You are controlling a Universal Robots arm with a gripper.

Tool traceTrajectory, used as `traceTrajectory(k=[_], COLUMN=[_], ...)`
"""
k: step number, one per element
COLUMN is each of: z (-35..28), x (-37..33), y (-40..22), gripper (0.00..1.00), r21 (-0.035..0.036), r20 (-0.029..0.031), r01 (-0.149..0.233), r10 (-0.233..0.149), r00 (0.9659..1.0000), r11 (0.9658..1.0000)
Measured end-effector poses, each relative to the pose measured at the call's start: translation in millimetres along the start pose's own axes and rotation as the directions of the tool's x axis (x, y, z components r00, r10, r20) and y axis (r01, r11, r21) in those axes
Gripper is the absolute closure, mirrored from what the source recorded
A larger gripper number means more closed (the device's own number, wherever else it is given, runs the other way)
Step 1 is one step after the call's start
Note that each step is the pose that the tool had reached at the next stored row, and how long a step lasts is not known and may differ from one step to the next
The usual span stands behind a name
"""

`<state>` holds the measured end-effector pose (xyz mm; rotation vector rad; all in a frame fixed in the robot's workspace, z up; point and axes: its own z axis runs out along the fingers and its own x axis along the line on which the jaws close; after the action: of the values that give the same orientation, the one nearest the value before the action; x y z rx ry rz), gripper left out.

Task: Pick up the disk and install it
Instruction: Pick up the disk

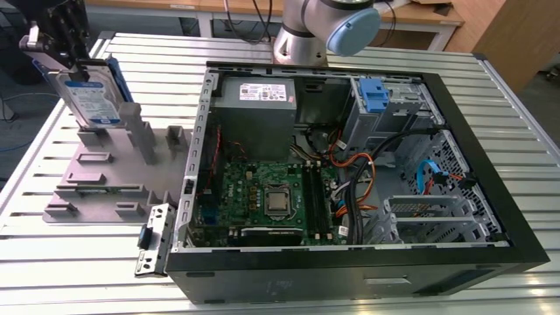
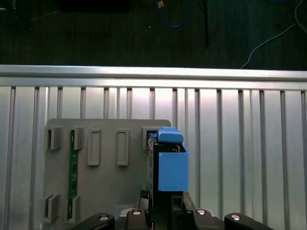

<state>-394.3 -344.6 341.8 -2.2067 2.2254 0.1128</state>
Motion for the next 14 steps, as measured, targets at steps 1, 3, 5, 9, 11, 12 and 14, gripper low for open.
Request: traceTrajectory(k=[1,3,5,9,11,12,14], z=[-2.4,-7.5,-12.8,-23.5,-28.0,-29.7,-33.1], x=[-0.1,-0.4,-0.7,-1.3,-1.5,-1.6,-1.8], y=[0.1,0.4,0.6,1.1,1.3,1.4,1.6], gripper=[0.65,0.65,0.65,0.65,0.65,0.65,0.65], r21=[0.0000,0.0000,0.0001,0.0001,-0.0001,0.0001,0.0000], r20=[0.0000,0.0000,0.0000,0.0000,0.0000,0.0001,0.0000], r01=[0.000,0.000,0.000,0.000,0.000,0.000,0.000], r10=[0.000,0.000,0.000,0.000,0.000,0.000,0.000], r00=[1.0000,1.0000,1.0000,1.0000,1.0000,1.0000,1.0000], r11=[1.0000,1.0000,1.0000,1.0000,1.0000,1.0000,1.0000])
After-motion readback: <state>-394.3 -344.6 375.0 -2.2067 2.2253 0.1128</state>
